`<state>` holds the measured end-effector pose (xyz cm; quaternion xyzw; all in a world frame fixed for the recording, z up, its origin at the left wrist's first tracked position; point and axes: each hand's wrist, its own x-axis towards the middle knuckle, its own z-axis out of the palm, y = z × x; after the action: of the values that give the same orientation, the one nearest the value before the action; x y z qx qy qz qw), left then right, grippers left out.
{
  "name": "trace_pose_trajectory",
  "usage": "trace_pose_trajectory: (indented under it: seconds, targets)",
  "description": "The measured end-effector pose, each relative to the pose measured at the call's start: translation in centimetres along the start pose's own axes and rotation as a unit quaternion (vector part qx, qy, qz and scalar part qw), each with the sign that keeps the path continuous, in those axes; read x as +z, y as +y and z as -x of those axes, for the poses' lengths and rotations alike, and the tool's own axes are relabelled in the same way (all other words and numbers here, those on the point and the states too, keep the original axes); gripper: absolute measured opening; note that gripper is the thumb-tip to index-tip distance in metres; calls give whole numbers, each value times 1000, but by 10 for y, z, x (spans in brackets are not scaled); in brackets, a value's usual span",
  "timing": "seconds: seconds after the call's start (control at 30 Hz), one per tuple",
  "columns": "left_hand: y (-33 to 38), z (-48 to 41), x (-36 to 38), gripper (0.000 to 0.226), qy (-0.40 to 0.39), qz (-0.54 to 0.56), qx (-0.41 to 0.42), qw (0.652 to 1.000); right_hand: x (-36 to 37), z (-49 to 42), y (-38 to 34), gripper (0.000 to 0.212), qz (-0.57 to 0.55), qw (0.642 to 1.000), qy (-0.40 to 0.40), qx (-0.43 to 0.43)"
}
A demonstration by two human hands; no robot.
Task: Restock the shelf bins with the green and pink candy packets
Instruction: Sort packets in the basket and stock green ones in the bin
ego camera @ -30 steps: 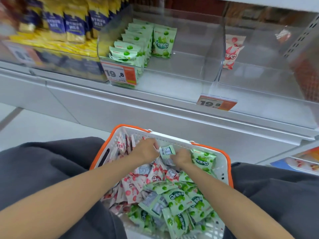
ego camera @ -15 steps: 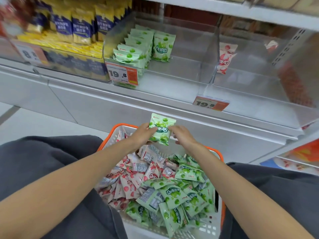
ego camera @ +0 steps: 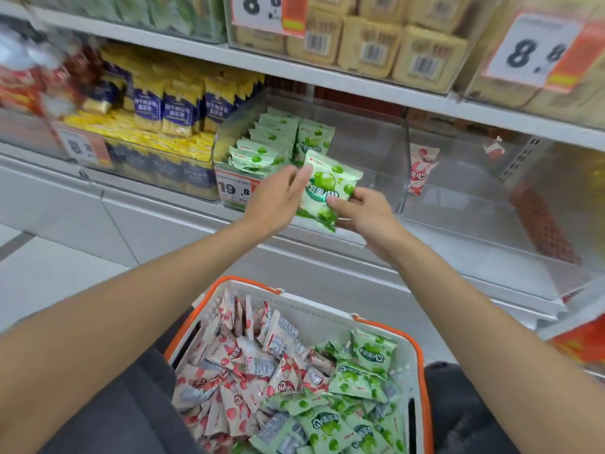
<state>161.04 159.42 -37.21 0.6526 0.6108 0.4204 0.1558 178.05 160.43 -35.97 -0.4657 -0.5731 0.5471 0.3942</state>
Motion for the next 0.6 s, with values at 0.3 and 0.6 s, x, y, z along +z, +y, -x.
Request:
trace_pose_trajectory:
  seconds: [0.3, 0.6]
  targets:
    - [-58, -102, -27, 35, 91, -257, -6, 962, 9, -160, -6, 22, 97, 980, 158, 72]
    - [-77, -104, -19, 35, 79, -237, -19, 968, 26, -247, 33, 80, 299, 936, 153, 105]
